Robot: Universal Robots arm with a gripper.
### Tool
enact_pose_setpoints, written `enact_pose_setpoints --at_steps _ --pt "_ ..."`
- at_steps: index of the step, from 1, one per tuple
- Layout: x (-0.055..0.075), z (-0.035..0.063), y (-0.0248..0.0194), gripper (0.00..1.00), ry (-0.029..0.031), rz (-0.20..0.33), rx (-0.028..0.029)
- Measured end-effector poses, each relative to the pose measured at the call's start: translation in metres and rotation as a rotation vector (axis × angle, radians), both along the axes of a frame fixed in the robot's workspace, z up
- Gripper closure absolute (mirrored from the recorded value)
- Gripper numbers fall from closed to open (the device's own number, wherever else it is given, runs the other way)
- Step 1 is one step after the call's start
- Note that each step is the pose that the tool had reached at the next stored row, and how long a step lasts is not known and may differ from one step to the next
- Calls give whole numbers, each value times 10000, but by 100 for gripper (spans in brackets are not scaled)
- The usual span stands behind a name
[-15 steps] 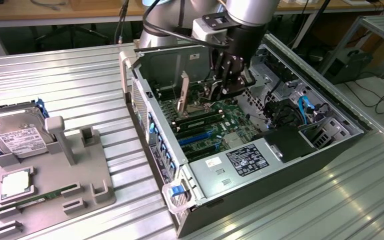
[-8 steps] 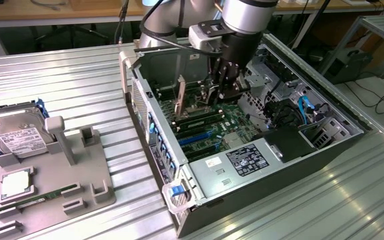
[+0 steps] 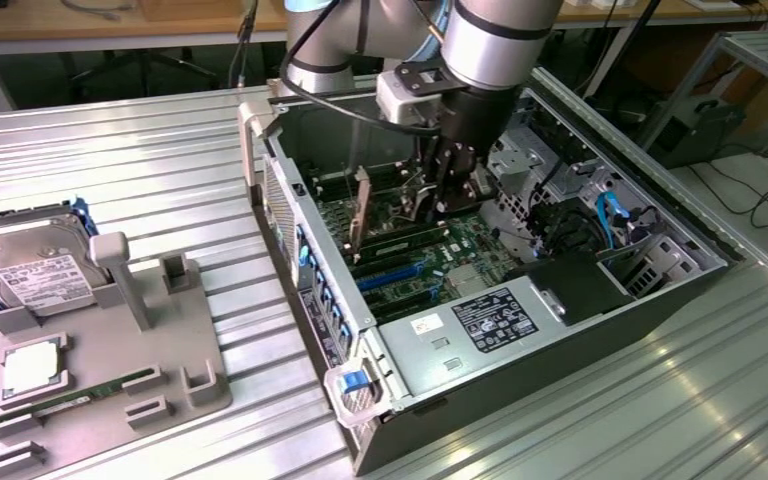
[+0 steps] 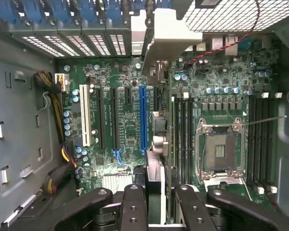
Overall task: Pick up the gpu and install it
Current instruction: 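Insert the gpu into the slot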
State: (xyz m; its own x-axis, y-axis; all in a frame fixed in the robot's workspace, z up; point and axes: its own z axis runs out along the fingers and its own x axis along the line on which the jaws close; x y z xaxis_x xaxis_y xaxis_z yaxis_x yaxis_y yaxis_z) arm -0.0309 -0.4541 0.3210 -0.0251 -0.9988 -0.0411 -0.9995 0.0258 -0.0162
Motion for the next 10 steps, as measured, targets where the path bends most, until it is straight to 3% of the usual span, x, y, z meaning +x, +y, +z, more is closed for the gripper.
enact_pose_setpoints --at_steps 7,10 --pt "-63 -126 -20 73 -2 2 0" --pt "-66 -151 -22 73 -100 11 -1"
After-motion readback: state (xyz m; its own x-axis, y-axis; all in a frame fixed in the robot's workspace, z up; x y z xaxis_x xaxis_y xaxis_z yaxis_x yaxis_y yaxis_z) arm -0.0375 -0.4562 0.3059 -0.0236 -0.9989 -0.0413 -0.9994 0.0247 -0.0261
